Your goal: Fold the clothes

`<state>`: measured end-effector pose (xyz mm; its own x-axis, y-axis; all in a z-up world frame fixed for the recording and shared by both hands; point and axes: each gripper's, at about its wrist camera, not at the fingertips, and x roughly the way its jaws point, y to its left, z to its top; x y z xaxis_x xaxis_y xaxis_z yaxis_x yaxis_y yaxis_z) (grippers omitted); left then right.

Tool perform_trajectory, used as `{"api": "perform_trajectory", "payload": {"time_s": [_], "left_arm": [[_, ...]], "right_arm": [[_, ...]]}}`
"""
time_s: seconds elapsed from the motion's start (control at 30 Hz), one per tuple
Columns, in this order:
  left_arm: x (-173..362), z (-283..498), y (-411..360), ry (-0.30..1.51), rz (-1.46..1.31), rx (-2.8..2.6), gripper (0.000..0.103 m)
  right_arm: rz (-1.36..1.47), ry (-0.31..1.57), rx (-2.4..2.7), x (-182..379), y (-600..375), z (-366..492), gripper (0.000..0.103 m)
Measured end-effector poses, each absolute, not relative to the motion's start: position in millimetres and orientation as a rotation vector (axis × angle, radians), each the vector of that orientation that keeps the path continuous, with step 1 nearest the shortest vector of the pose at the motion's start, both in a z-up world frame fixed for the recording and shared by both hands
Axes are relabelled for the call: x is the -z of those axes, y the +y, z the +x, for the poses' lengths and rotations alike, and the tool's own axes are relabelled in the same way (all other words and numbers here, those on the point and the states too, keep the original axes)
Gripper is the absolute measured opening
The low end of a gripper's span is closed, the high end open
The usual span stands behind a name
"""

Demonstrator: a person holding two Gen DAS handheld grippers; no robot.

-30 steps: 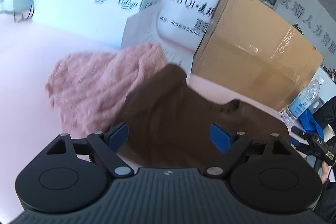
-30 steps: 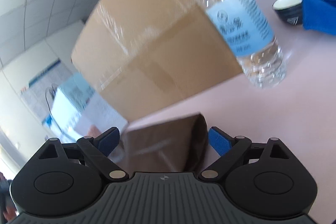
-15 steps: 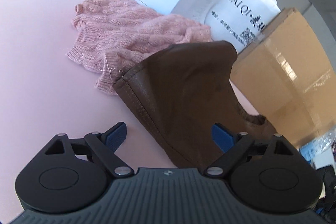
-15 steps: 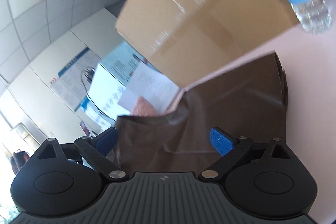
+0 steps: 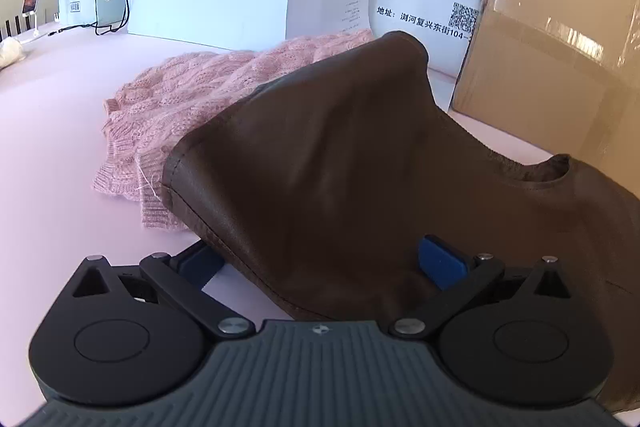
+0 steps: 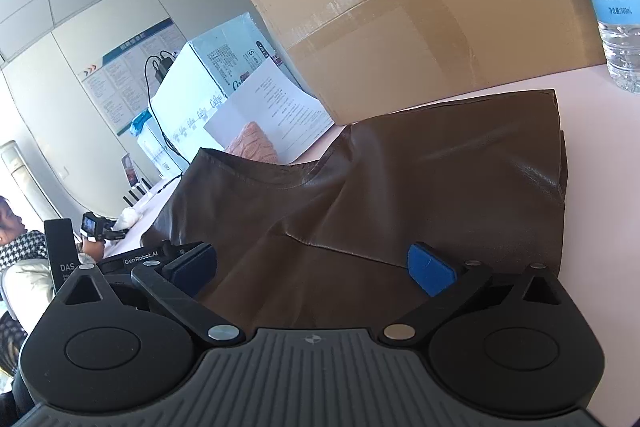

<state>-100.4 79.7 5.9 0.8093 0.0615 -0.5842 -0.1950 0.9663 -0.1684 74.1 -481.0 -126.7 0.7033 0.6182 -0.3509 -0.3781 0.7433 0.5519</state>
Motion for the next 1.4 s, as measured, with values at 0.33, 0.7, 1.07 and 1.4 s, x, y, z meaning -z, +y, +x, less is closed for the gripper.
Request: {"api": "perform_trajectory", "payload": {"time_s": [0.33, 0.7, 1.07, 1.4], "left_arm": [[-4.7, -95.6, 72.4, 0.636, -0.16, -0.158, 0.103], [-7.6, -100.6, 85.2, 0.598, -0.252, -0.139, 0.101], [-13.3, -122.6, 118.3, 0.47, -0.449, -0.195, 0.015], [-28.8, -135.0, 124.0, 0.39, -0.502, -0.146, 0.007]], "right_arm": [[0.445, 0.554, -0.57, 126.5, -477.1, 76.0, 0.103], [0.431, 0.555, -0.565, 125.8, -475.4, 76.4, 0.103], [0.42, 0.556, -0.564, 125.5, -473.6, 77.2, 0.103], [0.399, 0.575, -0.587, 123.6, -473.6, 73.5, 0.103]]}}
